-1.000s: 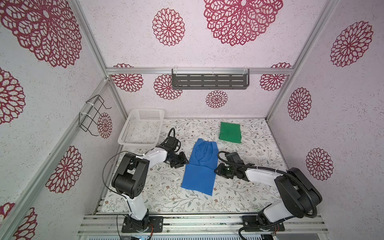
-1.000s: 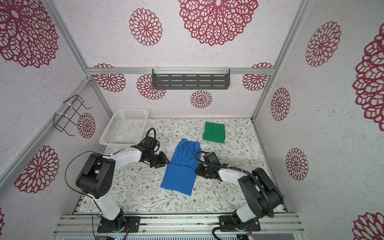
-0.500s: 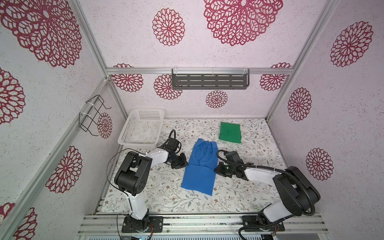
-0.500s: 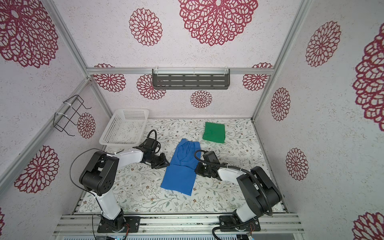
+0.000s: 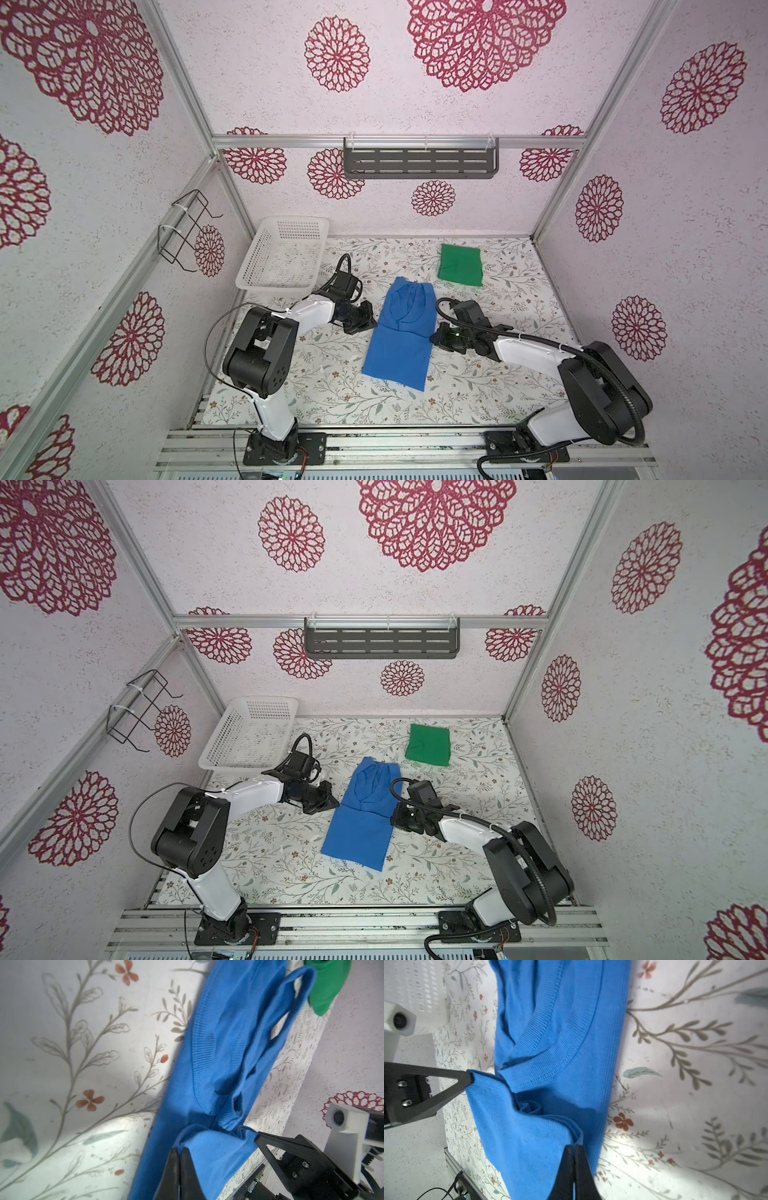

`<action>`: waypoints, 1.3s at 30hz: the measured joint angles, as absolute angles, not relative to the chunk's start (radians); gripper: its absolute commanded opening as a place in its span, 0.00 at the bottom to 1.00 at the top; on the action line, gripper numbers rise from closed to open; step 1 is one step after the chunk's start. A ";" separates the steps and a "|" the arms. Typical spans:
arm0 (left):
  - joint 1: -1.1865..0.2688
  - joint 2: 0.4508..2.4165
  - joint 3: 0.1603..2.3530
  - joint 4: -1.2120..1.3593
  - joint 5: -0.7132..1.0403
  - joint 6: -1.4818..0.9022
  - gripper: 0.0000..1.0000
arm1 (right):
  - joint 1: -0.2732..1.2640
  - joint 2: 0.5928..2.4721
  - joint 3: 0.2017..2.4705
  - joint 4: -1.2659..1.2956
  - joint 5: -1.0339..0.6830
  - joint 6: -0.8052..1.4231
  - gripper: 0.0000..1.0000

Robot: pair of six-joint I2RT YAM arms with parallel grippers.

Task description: Fold and stack the tank tops

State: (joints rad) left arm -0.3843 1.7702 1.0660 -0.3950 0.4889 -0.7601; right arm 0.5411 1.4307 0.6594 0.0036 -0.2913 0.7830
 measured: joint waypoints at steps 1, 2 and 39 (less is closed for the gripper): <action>-0.385 1.757 1.079 -0.399 0.489 -0.758 0.00 | 0.541 1.415 0.665 -0.004 -0.289 0.778 0.00; -0.385 1.747 1.091 -0.403 0.488 -0.756 0.00 | 0.541 1.400 0.673 -0.009 -0.288 0.777 0.00; -0.536 1.668 0.974 -0.377 0.356 -0.843 0.41 | 0.777 1.290 0.717 -0.105 -0.139 0.822 0.21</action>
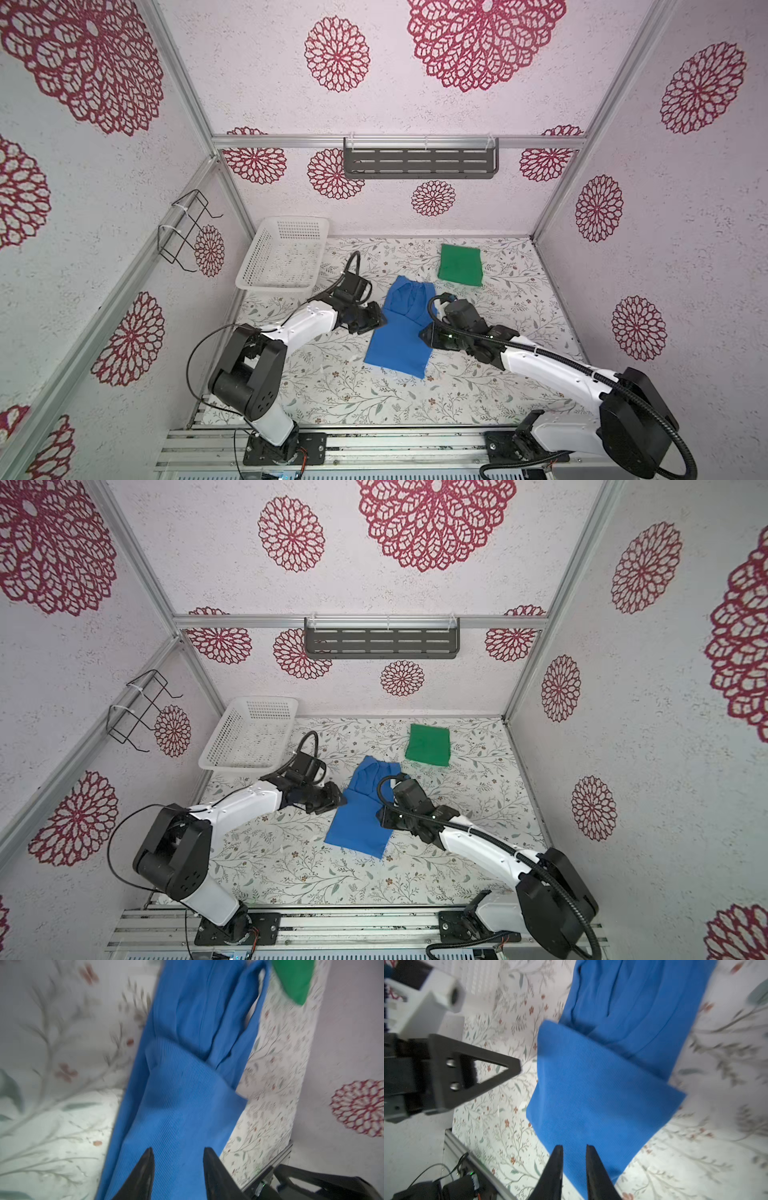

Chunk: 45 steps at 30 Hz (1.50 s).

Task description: Fold and stack the tank tops

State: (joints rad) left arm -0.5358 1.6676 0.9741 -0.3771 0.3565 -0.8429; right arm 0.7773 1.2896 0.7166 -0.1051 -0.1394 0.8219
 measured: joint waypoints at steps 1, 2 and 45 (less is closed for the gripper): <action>-0.557 1.682 0.944 -0.364 0.355 -0.863 0.40 | 0.805 1.301 0.697 -0.084 -0.139 0.849 0.21; -0.572 1.694 0.921 -0.356 0.353 -0.878 0.40 | 0.826 1.316 0.686 -0.069 -0.139 0.869 0.21; -0.694 1.500 0.721 -0.409 0.160 -1.090 0.40 | 0.938 1.372 0.546 -0.041 -0.143 1.037 0.23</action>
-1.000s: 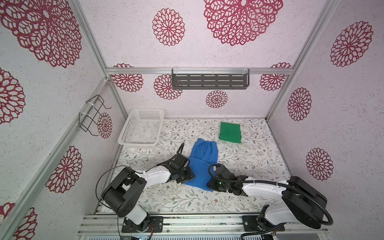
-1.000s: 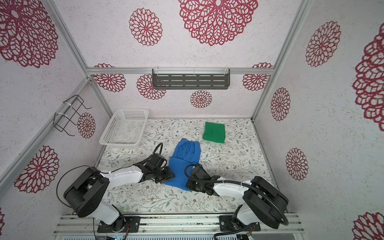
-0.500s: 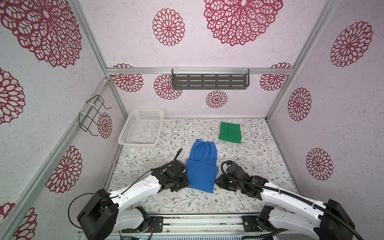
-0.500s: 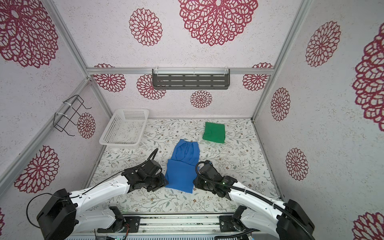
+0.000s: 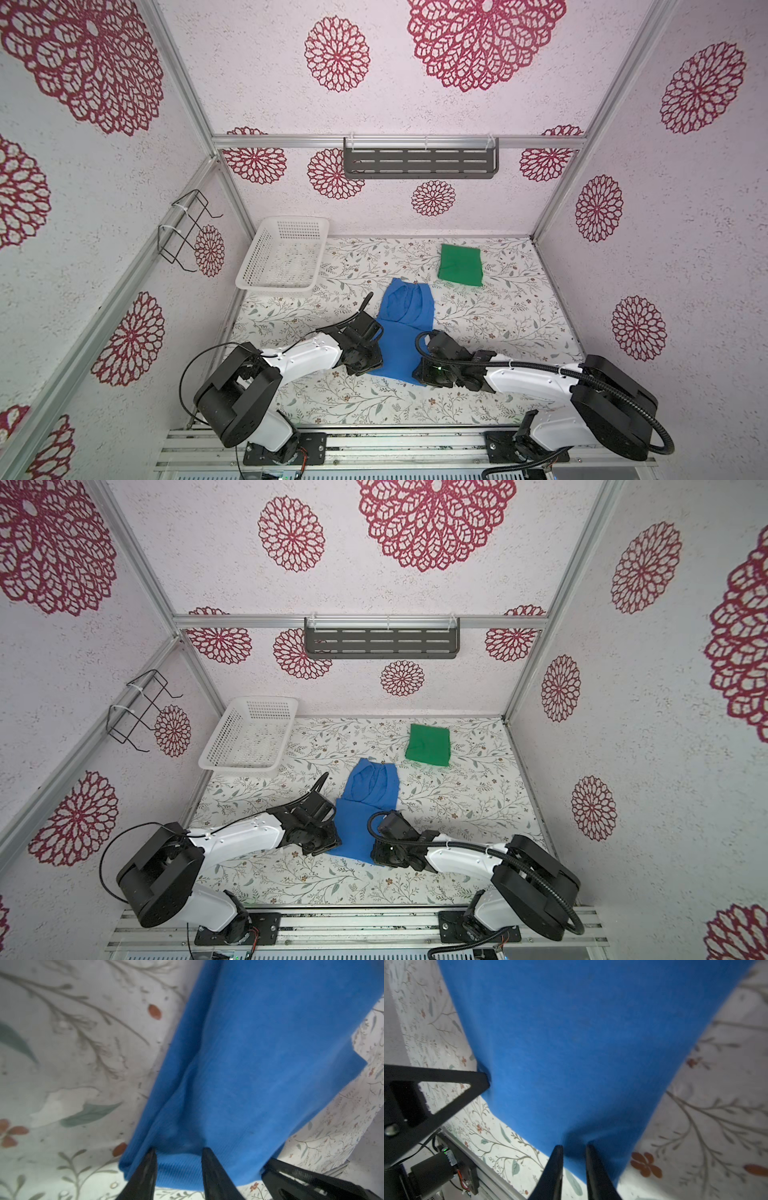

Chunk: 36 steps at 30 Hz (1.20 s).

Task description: Fold and stack the tank tops

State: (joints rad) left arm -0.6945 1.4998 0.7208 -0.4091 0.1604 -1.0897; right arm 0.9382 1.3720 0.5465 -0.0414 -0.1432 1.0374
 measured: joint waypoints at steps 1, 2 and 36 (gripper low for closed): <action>-0.684 1.484 0.711 -0.408 0.163 -1.087 0.40 | 0.933 1.364 0.534 -0.043 -0.144 1.040 0.23; -0.668 1.461 0.696 -0.411 0.163 -1.081 0.40 | 0.925 1.348 0.521 -0.046 -0.144 1.042 0.23; -0.638 1.345 0.475 -0.154 0.284 -1.218 0.32 | 0.965 1.169 0.296 0.166 -0.162 1.257 0.36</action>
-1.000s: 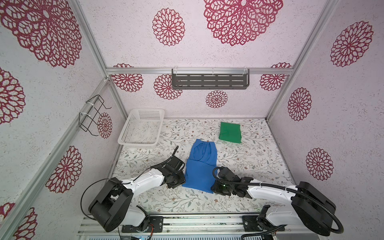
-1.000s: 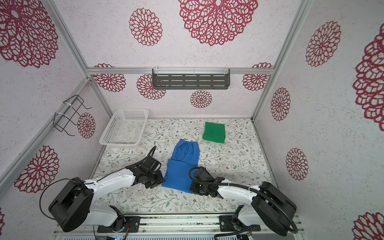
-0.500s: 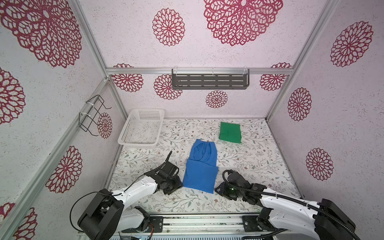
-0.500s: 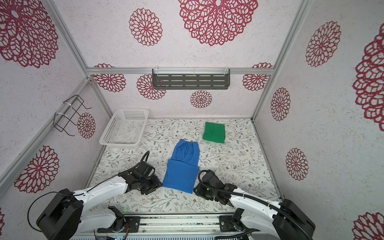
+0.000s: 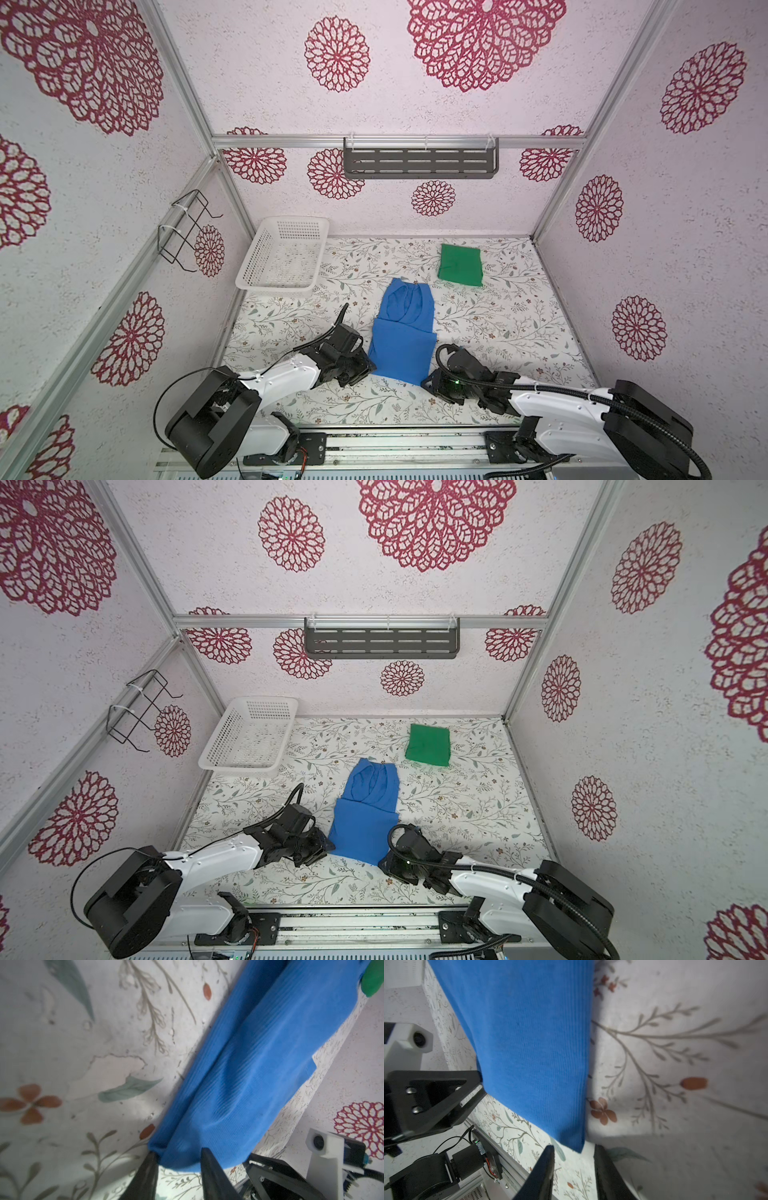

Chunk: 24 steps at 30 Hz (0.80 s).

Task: Fold and stack the tank tops
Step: 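Grasp the near corners of the folded blue tank top with both grippers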

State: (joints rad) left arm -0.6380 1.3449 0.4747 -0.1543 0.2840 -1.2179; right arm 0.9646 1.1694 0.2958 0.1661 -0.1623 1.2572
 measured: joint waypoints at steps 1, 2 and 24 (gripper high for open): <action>-0.639 1.348 0.475 -0.150 0.283 -1.220 0.31 | 0.966 1.174 0.292 0.183 -0.162 1.260 0.36; -0.639 1.349 0.475 -0.147 0.282 -1.221 0.30 | 0.967 1.179 0.288 0.200 -0.162 1.263 0.36; -0.651 1.359 0.493 -0.192 0.241 -1.208 0.00 | 0.985 1.195 0.307 0.174 -0.143 1.301 0.00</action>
State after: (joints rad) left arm -0.6510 1.3590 0.4934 -0.1917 0.2413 -1.2083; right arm 0.9848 1.1950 0.3065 0.1738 -0.1429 1.3014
